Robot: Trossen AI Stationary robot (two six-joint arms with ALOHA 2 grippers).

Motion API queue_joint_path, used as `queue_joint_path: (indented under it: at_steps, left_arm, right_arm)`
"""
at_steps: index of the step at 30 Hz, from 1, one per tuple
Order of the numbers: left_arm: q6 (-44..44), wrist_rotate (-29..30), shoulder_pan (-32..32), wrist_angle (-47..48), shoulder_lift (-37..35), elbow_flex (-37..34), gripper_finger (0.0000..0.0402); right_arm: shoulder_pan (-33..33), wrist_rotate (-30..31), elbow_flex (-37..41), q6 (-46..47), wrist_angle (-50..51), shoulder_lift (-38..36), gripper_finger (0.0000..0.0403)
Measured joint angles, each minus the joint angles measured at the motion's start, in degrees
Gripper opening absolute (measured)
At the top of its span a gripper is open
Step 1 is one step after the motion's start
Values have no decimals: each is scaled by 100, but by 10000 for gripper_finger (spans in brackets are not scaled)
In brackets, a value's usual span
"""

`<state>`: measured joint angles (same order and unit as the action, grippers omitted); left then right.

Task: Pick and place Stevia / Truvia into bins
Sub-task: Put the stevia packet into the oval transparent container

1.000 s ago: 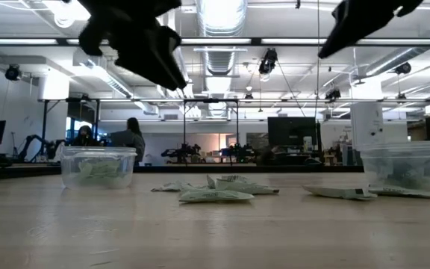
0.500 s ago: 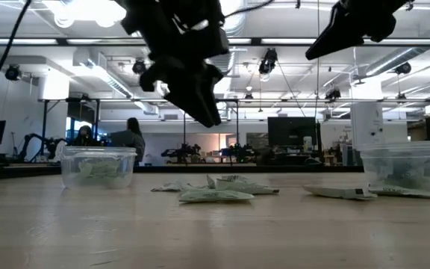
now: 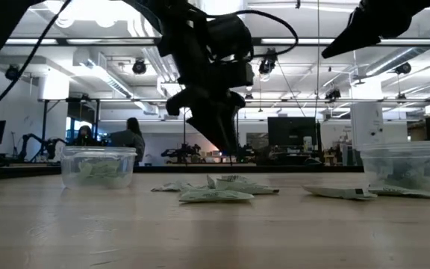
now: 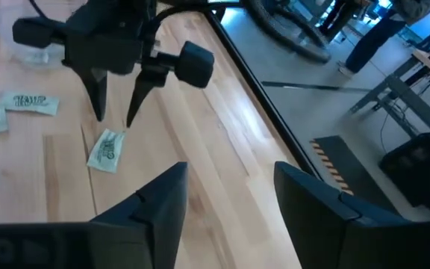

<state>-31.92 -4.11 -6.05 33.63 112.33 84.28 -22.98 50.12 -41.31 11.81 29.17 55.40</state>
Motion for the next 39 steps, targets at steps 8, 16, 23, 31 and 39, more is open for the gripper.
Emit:
queue_joint_path:
  at_steps: [8, 16, 23, 31, 39]
  left_arm:
    - [-158, -222, -117, 25, 325, 177, 152]
    - [-162, -193, -161, -163, 423, 163, 194]
    - [4, -186, -161, -130, 582, 163, 199]
    - [304, -158, -156, -109, 737, 163, 199]
    - [433, -167, -137, -8, 744, 163, 194]
  right_arm:
    - [0, -4, 152, -74, 2, -260, 194]
    - [0, -8, 158, -174, -1, -284, 194]
    - [0, -7, 158, -173, -13, -284, 194]
    - [0, -9, 158, -179, -30, -284, 191]
    - [0, -10, 158, -200, -41, -284, 191]
